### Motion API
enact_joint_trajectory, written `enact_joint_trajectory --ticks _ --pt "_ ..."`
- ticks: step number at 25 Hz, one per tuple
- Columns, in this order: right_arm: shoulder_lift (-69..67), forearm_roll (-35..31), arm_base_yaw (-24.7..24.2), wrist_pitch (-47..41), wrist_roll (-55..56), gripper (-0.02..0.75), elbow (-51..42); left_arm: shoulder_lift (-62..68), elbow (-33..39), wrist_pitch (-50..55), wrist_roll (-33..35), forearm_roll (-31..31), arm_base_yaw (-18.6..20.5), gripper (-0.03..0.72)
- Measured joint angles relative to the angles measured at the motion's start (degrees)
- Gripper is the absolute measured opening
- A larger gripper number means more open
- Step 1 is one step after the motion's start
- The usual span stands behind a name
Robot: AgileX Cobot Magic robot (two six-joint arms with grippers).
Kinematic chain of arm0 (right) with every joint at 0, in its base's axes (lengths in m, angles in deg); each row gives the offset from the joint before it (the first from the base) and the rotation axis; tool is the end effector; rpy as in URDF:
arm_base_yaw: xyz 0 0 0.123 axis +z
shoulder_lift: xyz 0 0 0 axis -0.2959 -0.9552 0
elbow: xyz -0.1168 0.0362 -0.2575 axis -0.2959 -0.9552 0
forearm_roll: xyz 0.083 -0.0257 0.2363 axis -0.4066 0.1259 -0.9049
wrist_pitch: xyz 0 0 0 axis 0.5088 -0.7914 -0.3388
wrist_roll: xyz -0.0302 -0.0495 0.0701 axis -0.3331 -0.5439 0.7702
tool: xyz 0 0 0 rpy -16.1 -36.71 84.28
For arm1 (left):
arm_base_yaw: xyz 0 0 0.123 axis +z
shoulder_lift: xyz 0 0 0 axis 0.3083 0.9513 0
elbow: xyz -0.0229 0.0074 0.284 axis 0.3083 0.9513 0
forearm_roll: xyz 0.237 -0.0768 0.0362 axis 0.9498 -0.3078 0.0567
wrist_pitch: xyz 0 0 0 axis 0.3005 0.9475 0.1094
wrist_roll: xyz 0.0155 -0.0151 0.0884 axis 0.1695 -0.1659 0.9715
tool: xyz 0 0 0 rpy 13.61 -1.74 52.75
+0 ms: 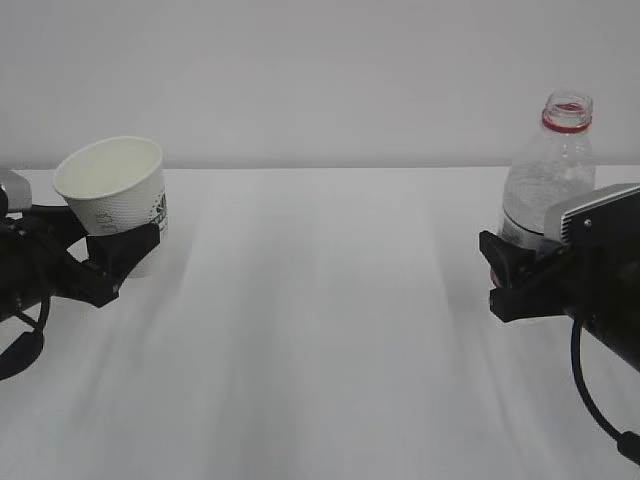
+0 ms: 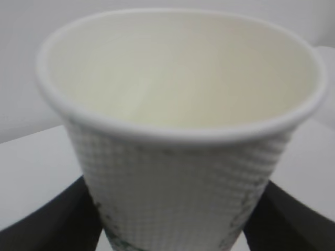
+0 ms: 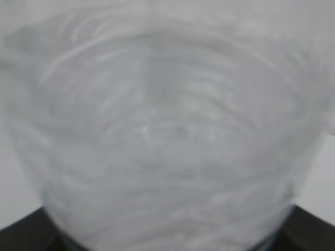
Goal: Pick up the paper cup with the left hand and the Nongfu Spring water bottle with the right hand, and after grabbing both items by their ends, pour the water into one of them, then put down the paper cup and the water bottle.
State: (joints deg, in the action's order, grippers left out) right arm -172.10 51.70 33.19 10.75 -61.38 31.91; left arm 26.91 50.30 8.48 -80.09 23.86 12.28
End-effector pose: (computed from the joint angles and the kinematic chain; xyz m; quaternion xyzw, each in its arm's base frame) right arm 0.2490 0.0698 0.1361 -0.1612 0.7696 0.0345 0.6168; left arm 0.2714 -0.0689 0.1365 0.2067 0.7371 -0.1964 0.6127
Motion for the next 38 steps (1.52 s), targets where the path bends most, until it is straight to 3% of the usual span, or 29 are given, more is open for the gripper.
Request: enact_joint_trajectory --ticks 17,38 --pt "0.1 5.2 0.0 0.1 2.5 0.503 -2.6 -4.2 4.2 0.1 -6.7 14.4 0.0 0.549" --pt "0.3 9.8 0.0 0.1 3.9 0.503 -5.9 -4.4 4.2 0.1 -7.7 29.8 0.0 0.549"
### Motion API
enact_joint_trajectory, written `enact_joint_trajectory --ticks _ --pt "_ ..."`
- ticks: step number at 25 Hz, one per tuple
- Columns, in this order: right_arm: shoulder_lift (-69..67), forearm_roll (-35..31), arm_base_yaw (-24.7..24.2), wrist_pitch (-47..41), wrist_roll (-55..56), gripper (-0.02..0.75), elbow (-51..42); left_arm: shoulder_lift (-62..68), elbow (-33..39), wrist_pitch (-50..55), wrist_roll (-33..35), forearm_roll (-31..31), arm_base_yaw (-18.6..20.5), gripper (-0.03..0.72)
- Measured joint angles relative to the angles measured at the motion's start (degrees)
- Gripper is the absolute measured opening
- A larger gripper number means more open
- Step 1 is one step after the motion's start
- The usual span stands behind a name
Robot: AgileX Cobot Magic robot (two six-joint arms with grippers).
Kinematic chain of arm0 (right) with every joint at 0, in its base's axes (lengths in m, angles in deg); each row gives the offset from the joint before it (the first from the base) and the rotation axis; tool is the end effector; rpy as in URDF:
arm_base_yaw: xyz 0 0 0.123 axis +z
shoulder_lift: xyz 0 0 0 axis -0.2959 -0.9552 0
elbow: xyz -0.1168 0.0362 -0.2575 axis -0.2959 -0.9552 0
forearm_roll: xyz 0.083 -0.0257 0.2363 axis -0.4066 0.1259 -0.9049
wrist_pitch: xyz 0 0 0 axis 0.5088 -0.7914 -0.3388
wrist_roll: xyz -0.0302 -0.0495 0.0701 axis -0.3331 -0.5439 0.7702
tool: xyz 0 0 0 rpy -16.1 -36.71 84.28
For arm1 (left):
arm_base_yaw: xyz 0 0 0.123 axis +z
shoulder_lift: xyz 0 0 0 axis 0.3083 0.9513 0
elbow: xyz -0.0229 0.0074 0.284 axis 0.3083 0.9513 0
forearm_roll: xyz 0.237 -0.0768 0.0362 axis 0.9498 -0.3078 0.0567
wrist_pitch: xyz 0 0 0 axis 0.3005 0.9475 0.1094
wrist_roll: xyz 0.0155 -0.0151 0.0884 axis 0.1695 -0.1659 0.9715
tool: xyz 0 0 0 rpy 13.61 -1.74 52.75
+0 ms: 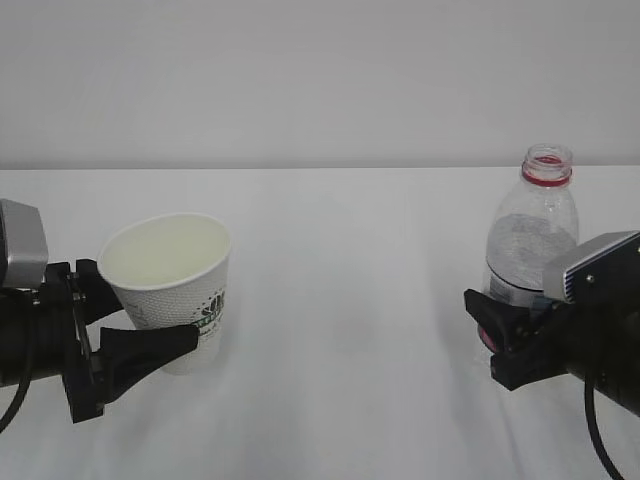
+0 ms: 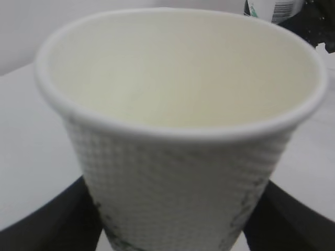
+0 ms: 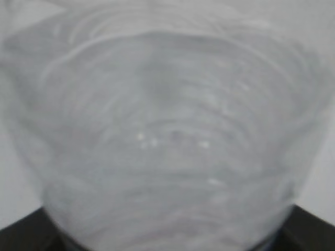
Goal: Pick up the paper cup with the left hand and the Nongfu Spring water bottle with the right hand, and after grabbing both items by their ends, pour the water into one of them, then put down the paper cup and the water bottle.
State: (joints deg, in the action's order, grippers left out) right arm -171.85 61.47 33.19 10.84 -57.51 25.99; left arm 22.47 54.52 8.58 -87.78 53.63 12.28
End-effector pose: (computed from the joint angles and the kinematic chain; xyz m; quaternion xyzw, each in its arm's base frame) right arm 0.2180 0.0750 0.1207 -0.2152 0.7870 0.0888 0.5713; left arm 0.2198 -0.0941 0.1360 0.3811 0.6975 -0.3216 0.5146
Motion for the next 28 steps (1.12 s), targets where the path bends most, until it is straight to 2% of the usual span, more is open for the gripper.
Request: enact_joint_trajectory --ticks 4,7,13,20,28 --pt "0.0 1.0 0.0 0.0 0.0 0.503 -0.2 0.0 0.0 0.0 0.0 1.7 -0.1 0.549" --pt "0.0 1.7 0.0 0.0 0.0 0.503 -0.2 0.0 0.0 0.0 0.0 1.8 -1.9 0.549" --pt "0.0 2.7 0.0 0.0 0.0 0.503 -0.2 0.0 0.0 0.0 0.0 1.4 -8.9 0.548" --pt "0.0 2.7 0.0 0.0 0.0 0.503 -0.2 0.0 0.0 0.0 0.0 -3.3 -17.8 0.548" --pt "0.0 2.8 0.0 0.0 0.0 0.503 -0.2 0.0 0.0 0.0 0.0 -6.4 -23.7 0.547"
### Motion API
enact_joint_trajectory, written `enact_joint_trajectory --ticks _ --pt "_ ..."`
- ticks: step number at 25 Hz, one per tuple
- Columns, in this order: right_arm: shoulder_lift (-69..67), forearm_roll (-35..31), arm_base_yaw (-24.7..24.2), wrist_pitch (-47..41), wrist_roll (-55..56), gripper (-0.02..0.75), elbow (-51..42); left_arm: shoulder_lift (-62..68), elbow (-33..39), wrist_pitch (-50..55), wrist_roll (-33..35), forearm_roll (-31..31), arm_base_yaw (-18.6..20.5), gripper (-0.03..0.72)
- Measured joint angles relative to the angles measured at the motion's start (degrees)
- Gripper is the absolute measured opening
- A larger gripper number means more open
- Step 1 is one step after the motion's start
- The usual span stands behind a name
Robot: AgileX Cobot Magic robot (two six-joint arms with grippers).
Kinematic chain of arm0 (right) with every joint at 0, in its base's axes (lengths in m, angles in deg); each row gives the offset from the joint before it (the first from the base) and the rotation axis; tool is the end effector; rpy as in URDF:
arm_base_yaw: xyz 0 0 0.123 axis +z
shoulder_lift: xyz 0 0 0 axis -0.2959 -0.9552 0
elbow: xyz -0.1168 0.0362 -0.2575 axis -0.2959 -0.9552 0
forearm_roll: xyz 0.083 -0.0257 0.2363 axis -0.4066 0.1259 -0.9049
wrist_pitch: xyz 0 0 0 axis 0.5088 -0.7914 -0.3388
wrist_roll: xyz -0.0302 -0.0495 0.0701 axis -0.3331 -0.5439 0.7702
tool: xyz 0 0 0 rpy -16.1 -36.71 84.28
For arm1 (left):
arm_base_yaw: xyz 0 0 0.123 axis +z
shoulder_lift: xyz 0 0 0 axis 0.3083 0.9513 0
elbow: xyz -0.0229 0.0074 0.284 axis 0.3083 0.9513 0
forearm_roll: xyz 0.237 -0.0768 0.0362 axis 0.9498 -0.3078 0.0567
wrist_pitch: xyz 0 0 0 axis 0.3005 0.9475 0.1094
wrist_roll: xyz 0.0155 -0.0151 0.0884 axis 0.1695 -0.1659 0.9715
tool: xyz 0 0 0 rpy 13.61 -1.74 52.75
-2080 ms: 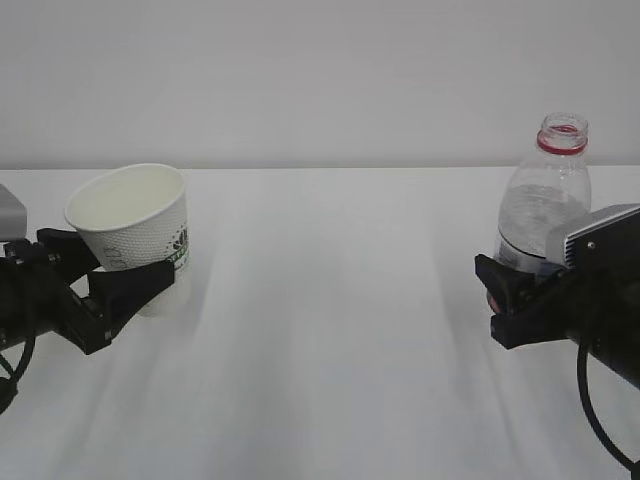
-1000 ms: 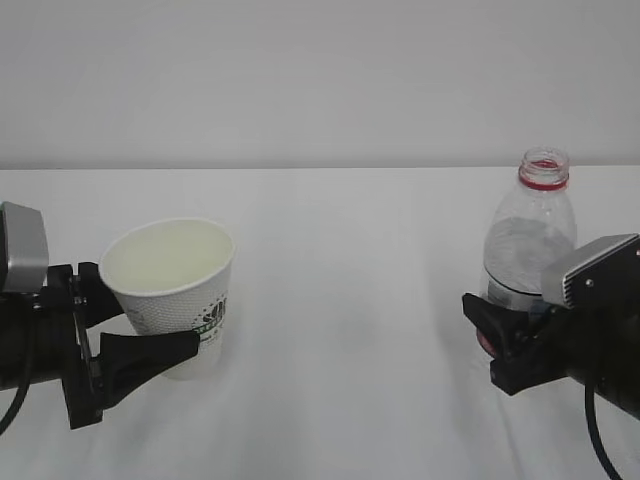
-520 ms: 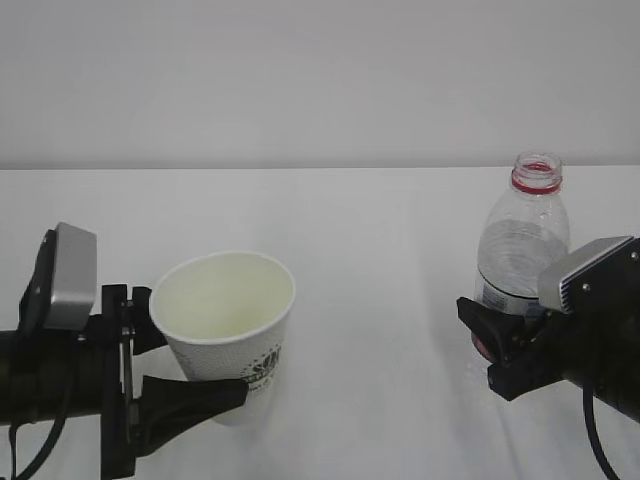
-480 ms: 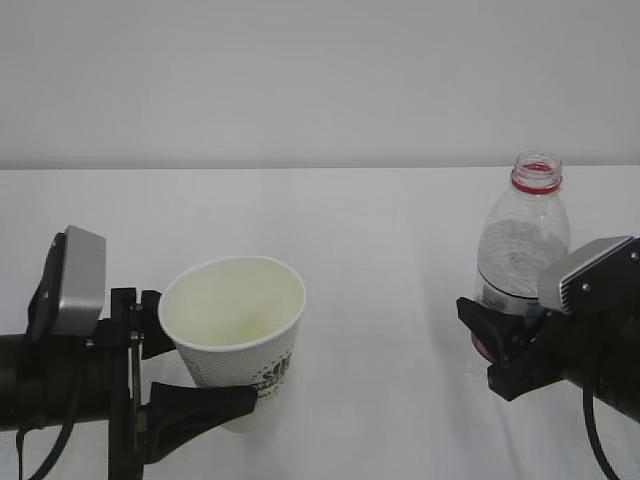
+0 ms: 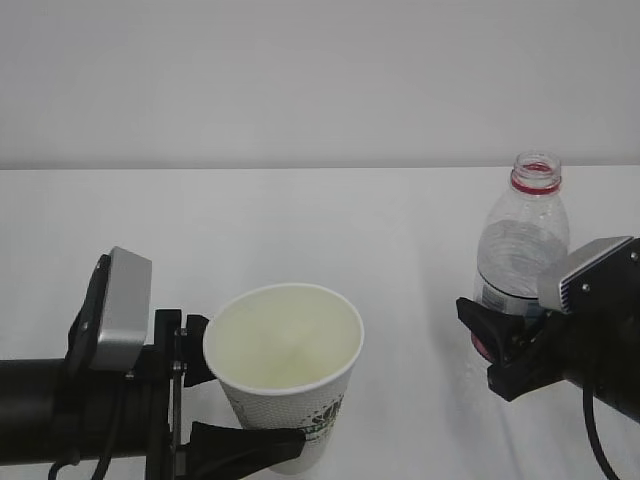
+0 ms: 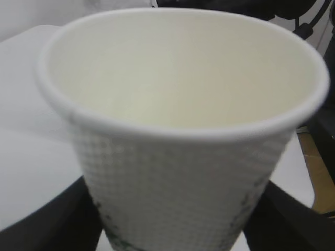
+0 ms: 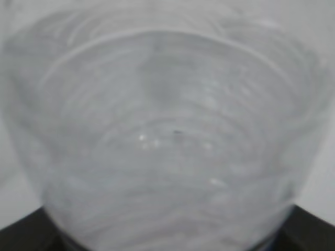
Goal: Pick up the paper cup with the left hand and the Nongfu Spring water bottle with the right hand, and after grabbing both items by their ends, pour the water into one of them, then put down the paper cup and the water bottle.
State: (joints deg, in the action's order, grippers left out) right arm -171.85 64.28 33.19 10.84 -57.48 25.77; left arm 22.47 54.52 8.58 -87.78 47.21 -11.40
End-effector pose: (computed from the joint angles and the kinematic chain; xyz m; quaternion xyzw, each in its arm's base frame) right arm 0.2152 0.0783 0.1200 -0.2363 0.7825 0.0997 0.5674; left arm 0.1725 -0.1737 0.1382 0.4736 0.6288 -0.4084 0.4620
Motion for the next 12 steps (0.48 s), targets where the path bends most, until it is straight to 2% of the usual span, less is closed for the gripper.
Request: enact_joint_trajectory --ticks 7,12 --pt "0.0 0.0 0.0 0.0 0.0 0.503 0.0 0.0 -2.7 0.0 1.0 -0.9 -2.2 0.546" --pt "0.0 0.0 0.0 0.0 0.0 0.503 0.0 0.0 -5.4 0.0 3.2 -1.1 -5.4 0.545"
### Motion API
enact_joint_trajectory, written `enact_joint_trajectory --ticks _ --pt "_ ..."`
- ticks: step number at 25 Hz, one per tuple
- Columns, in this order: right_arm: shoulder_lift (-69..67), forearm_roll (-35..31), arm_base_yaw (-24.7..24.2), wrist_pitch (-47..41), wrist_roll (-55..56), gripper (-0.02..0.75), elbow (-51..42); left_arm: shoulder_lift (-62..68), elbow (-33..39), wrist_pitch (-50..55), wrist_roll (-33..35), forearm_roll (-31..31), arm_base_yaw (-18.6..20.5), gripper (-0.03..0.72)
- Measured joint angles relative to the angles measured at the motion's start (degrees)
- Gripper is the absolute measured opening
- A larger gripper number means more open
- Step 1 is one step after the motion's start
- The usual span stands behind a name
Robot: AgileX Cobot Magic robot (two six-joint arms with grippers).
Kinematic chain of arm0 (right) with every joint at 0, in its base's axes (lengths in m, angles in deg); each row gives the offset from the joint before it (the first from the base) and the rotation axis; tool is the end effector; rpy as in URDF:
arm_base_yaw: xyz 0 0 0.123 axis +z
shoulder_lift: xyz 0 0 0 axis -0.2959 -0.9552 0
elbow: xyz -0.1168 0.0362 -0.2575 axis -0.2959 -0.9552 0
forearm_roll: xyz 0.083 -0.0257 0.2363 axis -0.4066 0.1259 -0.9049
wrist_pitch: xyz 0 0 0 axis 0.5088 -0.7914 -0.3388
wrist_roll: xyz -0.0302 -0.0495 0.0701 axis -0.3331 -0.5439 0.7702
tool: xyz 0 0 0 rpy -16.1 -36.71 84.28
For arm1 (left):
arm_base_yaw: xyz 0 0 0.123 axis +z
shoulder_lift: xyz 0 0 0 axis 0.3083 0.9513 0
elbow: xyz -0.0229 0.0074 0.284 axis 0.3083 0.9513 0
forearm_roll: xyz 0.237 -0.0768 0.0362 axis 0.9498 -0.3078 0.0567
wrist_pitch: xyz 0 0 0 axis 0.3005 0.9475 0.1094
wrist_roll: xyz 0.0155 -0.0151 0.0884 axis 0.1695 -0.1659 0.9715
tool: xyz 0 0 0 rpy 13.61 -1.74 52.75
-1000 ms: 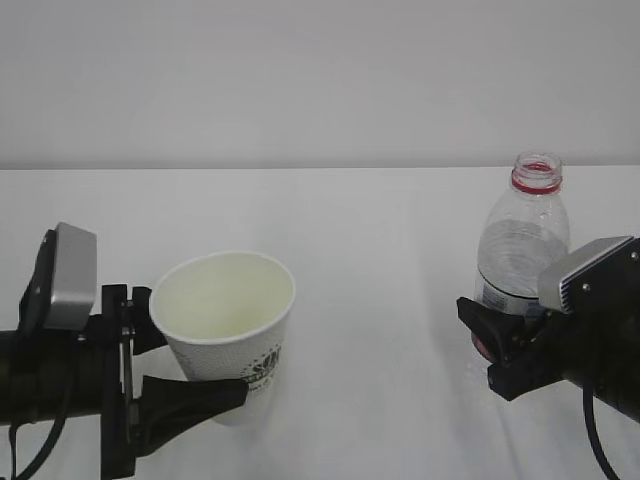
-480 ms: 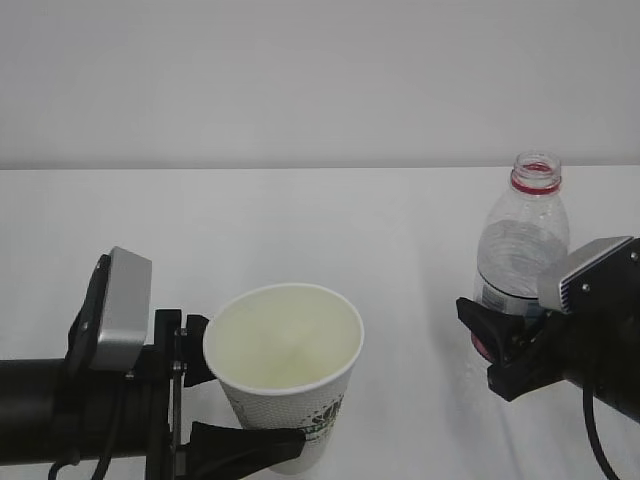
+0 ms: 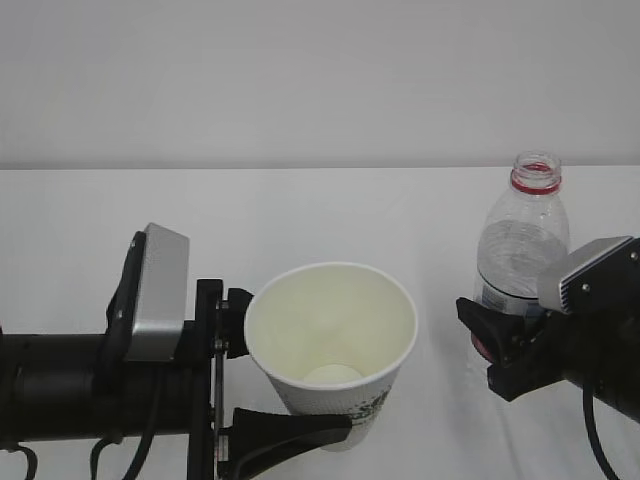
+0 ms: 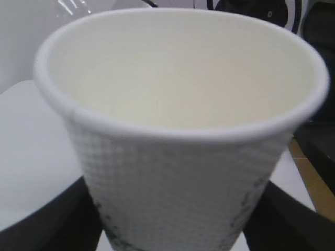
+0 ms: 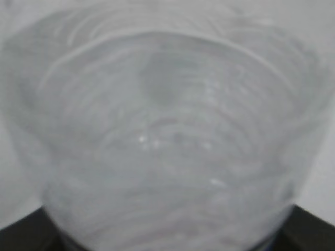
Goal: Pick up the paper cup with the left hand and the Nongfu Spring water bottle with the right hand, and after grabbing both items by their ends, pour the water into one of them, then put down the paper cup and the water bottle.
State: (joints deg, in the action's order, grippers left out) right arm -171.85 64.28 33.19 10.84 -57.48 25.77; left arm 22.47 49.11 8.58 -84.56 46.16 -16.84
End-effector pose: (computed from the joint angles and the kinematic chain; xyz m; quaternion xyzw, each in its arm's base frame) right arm 0.2152 0.0783 0.1200 -0.2363 0.7825 0.0997 0.5674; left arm 0.1761 -0.2025 0.1538 0.5161 0.5660 -0.4110 0.4943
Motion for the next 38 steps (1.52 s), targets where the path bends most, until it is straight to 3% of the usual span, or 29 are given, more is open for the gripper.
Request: enact_joint_trajectory --ticks 19,25,38 --pt "0.0 0.0 0.0 0.0 0.0 0.503 0.0 3.3 -1.2 0.0 0.4 -2.8 -7.5 0.537" --pt "0.0 0.0 0.0 0.0 0.0 0.503 0.0 3.3 -1.2 0.0 0.4 -5.6 -7.5 0.536" --pt "0.0 0.4 0.0 0.0 0.2 0.503 0.0 3.3 -1.3 0.0 0.4 -4.7 -7.5 0.534"
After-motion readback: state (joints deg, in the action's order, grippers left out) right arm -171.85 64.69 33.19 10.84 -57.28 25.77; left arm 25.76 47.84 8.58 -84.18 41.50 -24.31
